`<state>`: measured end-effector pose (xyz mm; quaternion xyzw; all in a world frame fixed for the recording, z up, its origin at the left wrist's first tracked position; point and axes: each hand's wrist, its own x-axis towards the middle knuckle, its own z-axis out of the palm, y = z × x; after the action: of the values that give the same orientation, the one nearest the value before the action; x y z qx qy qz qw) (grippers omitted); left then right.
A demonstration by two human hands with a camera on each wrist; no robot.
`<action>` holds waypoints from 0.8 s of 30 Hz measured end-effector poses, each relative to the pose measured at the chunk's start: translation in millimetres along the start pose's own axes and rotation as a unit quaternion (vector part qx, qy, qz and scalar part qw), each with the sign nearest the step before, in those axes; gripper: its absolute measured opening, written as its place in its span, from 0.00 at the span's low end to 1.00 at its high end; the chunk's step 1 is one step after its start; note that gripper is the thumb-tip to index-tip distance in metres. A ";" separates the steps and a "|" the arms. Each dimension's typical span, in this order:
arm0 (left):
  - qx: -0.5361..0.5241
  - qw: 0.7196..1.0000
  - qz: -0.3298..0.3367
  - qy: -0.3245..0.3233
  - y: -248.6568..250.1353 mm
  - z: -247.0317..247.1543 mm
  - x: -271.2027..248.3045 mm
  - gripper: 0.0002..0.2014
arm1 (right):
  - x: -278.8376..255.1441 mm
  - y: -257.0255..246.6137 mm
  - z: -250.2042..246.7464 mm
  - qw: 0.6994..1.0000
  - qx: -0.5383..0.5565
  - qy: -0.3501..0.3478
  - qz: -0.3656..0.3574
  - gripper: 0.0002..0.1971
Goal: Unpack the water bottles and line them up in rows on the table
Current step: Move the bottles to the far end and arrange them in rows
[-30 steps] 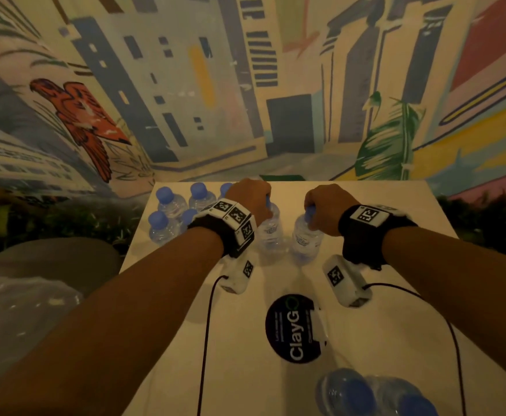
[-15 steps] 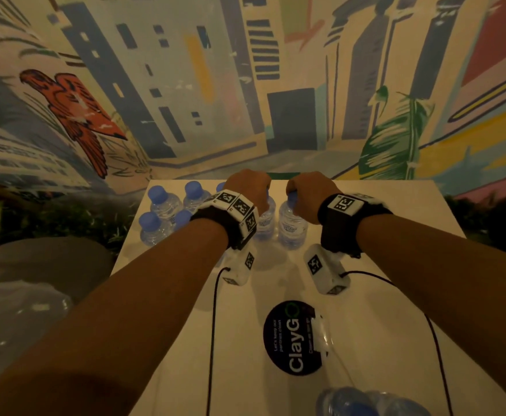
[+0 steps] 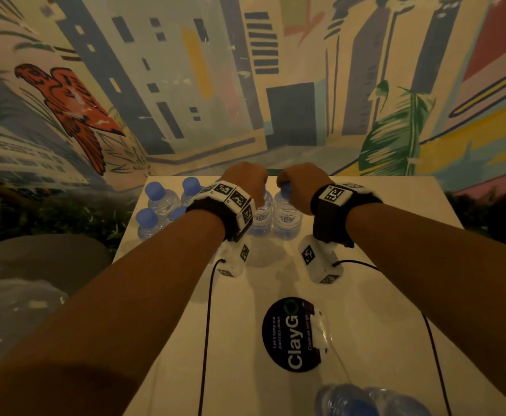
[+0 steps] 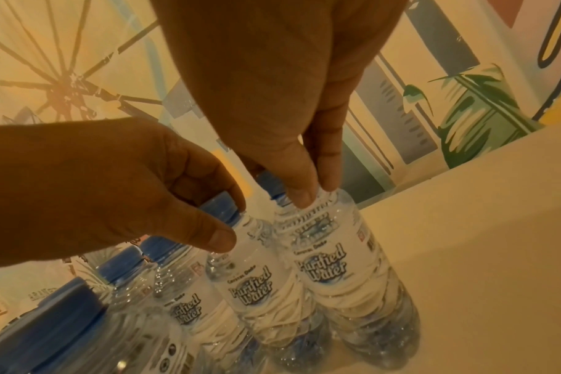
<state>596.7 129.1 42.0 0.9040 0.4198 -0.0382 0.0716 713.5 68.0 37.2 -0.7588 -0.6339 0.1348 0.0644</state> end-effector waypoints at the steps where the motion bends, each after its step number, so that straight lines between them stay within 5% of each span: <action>1: -0.001 1.000 -0.001 -0.001 -0.5 -0.6 0.2 0.11 | 0.5 0.3 -0.3 1.000 0.001 0.001 -0.001 0.13; 24: -0.001 1.000 -0.002 -0.003 -3.2 3.1 6.7 0.11 | 5.2 0.0 2.0 1.000 0.000 0.017 0.025 0.11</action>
<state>598.5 135.7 37.8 0.9029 0.4215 -0.0403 0.0733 713.8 73.0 34.7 -0.7766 -0.6136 0.1233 0.0718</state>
